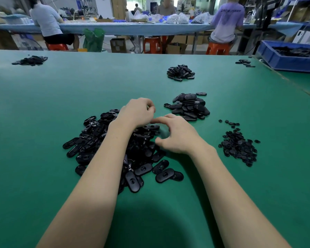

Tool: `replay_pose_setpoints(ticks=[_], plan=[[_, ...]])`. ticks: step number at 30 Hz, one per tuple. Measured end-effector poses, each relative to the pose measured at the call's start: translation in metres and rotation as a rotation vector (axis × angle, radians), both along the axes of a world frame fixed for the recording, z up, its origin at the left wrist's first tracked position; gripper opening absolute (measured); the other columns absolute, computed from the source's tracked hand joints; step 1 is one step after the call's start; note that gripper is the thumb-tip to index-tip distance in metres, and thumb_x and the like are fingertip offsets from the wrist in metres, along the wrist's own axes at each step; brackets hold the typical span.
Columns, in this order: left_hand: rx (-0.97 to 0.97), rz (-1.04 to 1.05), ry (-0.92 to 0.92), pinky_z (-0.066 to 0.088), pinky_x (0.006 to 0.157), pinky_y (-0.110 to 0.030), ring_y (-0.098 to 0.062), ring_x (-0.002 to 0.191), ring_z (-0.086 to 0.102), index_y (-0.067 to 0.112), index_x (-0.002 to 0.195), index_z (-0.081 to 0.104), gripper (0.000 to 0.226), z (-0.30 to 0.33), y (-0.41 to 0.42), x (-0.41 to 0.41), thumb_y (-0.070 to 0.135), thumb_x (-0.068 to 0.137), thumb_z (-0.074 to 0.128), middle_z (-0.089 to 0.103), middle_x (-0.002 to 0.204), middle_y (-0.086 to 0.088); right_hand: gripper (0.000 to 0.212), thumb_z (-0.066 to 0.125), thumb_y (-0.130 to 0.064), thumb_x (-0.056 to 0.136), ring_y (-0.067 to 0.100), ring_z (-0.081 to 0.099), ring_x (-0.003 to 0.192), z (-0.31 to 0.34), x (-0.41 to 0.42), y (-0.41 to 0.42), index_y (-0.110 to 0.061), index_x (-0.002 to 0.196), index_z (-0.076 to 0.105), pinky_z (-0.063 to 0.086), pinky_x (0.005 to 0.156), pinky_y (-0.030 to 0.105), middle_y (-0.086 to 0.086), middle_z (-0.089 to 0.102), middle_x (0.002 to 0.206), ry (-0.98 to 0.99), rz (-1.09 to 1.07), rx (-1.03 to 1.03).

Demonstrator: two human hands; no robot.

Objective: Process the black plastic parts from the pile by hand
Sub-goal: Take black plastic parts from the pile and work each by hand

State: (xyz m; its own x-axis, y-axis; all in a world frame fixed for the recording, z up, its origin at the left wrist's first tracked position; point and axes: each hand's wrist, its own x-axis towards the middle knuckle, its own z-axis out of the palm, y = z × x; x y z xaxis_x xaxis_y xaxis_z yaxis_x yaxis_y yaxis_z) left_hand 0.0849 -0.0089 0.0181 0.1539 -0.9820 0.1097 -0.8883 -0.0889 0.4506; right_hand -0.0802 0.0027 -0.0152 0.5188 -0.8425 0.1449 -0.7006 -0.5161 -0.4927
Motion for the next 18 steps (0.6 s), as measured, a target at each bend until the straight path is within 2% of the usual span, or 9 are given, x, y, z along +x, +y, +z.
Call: replay_pose_setpoints(ticks=[2, 4, 6, 9, 13, 15, 18], plan=[[0.07, 0.026, -0.068, 0.051, 0.097, -0.042, -0.027, 0.104, 0.063, 0.034, 0.098, 0.068, 0.02, -0.002, -0.001, 0.003, 0.032, 0.093, 0.049, 0.071, 0.113, -0.002, 0.051, 0.068, -0.037, 0.083, 0.018, 0.049, 0.126, 0.0, 0.003, 0.001, -0.045, 0.132, 0.06, 0.047, 0.102, 0.039, -0.009, 0.058, 0.132, 0.027, 0.021, 0.004], [0.119, 0.043, -0.068, 0.052, 0.091, -0.035, -0.026, 0.097, 0.061, 0.033, 0.1, 0.069, 0.019, -0.004, 0.0, 0.004, 0.031, 0.093, 0.05, 0.071, 0.114, -0.004, 0.042, 0.068, -0.037, 0.085, 0.018, 0.053, 0.119, 0.0, 0.003, 0.0, -0.045, 0.127, 0.065, 0.048, 0.099, 0.037, -0.008, 0.062, 0.124, 0.021, 0.017, -0.014], [0.131, 0.041, -0.051, 0.047, 0.079, -0.028, -0.024, 0.09, 0.059, 0.032, 0.099, 0.07, 0.019, -0.005, 0.0, 0.004, 0.029, 0.093, 0.053, 0.071, 0.111, -0.005, 0.031, 0.07, -0.037, 0.086, 0.011, 0.056, 0.099, 0.002, 0.0, -0.002, -0.045, 0.116, 0.07, 0.049, 0.089, 0.032, -0.015, 0.065, 0.109, -0.022, 0.001, -0.008], [0.153, 0.014, -0.031, 0.042, 0.074, -0.025, -0.019, 0.086, 0.06, 0.033, 0.083, 0.068, 0.014, -0.004, 0.0, -0.001, 0.026, 0.091, 0.057, 0.071, 0.106, -0.001, 0.022, 0.073, -0.036, 0.084, -0.005, 0.05, 0.071, 0.005, -0.011, -0.007, -0.047, 0.103, 0.072, 0.044, 0.077, 0.025, -0.023, 0.066, 0.093, -0.034, -0.041, 0.045], [0.191, -0.049, 0.005, 0.042, 0.073, -0.024, -0.006, 0.079, 0.06, 0.035, 0.077, 0.068, 0.014, -0.003, -0.001, -0.009, 0.029, 0.089, 0.063, 0.07, 0.101, 0.006, 0.021, 0.073, -0.028, 0.084, -0.007, 0.057, 0.062, 0.012, -0.028, -0.011, -0.049, 0.085, 0.071, 0.05, 0.073, 0.024, -0.025, 0.07, 0.077, -0.04, -0.072, 0.138], [0.196, -0.078, 0.019, 0.044, 0.076, -0.025, -0.01, 0.085, 0.063, 0.036, 0.08, 0.069, 0.012, -0.002, -0.001, -0.012, 0.032, 0.09, 0.063, 0.07, 0.101, 0.005, 0.021, 0.072, -0.024, 0.084, -0.006, 0.06, 0.061, 0.015, -0.036, -0.012, -0.045, 0.087, 0.074, 0.054, 0.073, 0.025, -0.025, 0.07, 0.072, -0.084, -0.077, 0.173], [0.189, -0.097, 0.033, 0.048, 0.079, -0.027, -0.016, 0.092, 0.065, 0.036, 0.086, 0.07, 0.011, 0.001, 0.001, -0.015, 0.034, 0.092, 0.062, 0.071, 0.103, 0.004, 0.022, 0.074, -0.023, 0.085, -0.008, 0.06, 0.061, 0.019, -0.045, -0.013, -0.043, 0.094, 0.072, 0.05, 0.066, 0.021, -0.025, 0.07, 0.074, -0.137, -0.094, 0.17]])
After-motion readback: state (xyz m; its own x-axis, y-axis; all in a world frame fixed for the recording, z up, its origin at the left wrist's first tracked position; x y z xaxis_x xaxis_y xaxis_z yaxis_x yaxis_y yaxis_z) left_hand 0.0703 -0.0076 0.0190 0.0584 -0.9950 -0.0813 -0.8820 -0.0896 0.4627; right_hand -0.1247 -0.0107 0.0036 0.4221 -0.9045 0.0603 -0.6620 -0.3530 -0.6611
